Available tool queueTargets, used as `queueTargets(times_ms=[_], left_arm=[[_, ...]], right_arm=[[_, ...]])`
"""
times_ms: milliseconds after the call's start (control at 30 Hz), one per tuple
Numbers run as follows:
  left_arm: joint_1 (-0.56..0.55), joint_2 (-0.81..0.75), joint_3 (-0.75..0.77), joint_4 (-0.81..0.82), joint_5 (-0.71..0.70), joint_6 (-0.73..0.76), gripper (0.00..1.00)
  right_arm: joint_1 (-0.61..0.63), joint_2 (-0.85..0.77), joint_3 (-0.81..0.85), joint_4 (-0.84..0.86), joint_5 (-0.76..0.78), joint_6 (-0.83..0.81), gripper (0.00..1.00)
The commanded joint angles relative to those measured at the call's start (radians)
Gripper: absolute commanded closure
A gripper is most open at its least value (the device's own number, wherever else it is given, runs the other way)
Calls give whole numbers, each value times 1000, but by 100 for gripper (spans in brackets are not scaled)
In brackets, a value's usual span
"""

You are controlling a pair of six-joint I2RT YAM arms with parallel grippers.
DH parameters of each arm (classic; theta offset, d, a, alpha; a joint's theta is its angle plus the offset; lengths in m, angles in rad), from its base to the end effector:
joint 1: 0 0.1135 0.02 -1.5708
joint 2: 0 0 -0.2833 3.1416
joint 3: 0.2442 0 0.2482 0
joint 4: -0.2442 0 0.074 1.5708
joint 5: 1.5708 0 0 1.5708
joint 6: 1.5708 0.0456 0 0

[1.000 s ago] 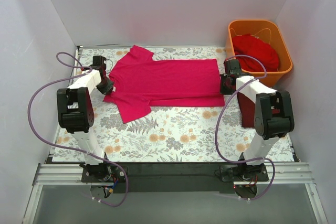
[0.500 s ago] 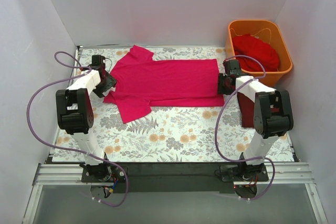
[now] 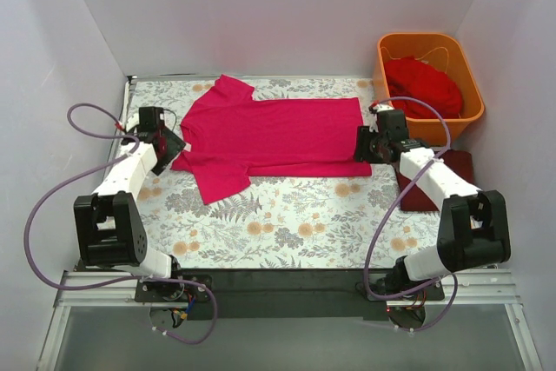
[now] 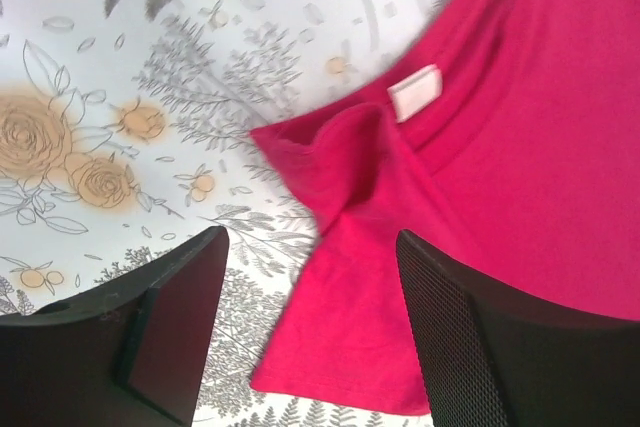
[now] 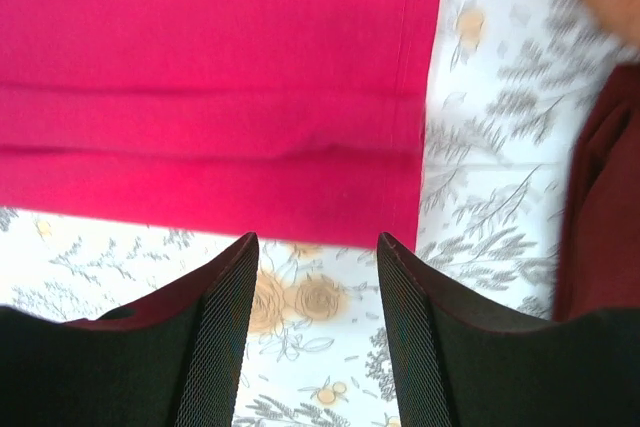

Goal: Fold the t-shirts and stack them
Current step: Fold the tshirt

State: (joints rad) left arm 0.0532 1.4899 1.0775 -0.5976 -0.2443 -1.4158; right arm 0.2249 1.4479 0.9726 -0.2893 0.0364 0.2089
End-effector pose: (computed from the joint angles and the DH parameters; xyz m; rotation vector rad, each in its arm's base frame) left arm 0.3037 0.0272 0.2542 -1.7747 1.8308 -0.2192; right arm 0.3056 0.0682 0.2550 -0.0005 2.3413 0.1732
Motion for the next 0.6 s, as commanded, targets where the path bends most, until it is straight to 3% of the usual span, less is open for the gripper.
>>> queueTargets(times_ms=[0, 200, 333, 567], left_arm=[[45, -22, -111, 53, 29, -63, 34], [138, -36, -198, 177, 174, -121, 32], [177, -20, -222, 238, 243, -150, 31], [183, 61, -220, 285, 338, -207, 36]], right_arm=[[-45, -30, -90, 68, -93, 55, 43], [-157, -83, -273, 280, -278, 233, 43], [-199, -101, -356, 407, -294, 329, 41], [-216, -106, -408, 460, -271, 397, 41]])
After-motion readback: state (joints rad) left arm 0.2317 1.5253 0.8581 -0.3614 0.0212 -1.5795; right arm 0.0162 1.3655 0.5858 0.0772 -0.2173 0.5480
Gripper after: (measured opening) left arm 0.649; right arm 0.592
